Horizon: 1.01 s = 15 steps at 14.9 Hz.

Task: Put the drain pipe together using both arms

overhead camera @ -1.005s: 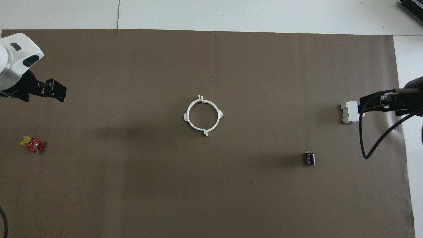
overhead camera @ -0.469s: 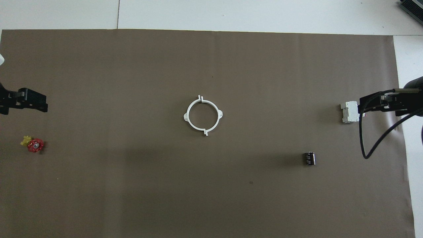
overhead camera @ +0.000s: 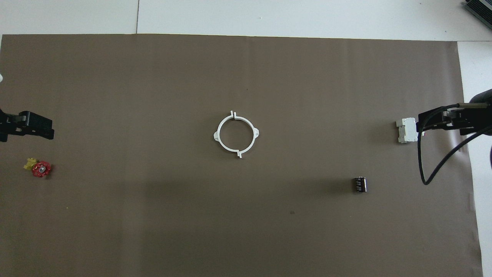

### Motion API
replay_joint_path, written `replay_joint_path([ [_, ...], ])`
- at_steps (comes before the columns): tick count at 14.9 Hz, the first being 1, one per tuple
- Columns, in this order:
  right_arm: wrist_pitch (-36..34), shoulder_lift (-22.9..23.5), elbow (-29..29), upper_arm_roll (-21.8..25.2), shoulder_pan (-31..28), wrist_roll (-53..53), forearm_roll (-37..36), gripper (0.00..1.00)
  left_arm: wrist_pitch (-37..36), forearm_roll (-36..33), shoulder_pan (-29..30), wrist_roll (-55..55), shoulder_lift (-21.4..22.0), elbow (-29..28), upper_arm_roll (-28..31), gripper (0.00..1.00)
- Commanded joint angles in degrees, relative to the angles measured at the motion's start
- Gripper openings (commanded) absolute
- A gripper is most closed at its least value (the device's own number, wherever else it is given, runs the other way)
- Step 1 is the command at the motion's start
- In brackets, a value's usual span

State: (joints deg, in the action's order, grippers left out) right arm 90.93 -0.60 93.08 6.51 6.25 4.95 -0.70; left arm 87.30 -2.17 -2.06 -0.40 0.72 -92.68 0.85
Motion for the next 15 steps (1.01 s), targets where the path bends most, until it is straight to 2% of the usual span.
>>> replay_joint_path([
  [1, -0.5, -0.6, 0.3, -0.4, -0.9, -1.4, 0.1, 1.00, 1.2, 1.0, -0.4, 4.4, 1.5, -3.1, 1.3, 1.00],
  [5, -0.5, -0.6, 0.3, -0.4, -0.9, -1.4, 0.1, 1.00, 7.1, 1.0, -0.3, 4.4, 1.4, -6.8, 1.3, 1.00],
  [7, -0.5, -0.6, 0.3, -0.4, -0.9, -1.4, 0.1, 1.00, 9.2, 1.0, -0.3, 4.6, 1.4, -6.7, 1.2, 1.00],
  [15, -0.6, -0.6, 0.3, -0.4, -0.9, -1.4, 0.1, 1.00, 9.2, 1.4, -1.0, 4.3, 0.9, -6.1, 1.3, 1.00],
])
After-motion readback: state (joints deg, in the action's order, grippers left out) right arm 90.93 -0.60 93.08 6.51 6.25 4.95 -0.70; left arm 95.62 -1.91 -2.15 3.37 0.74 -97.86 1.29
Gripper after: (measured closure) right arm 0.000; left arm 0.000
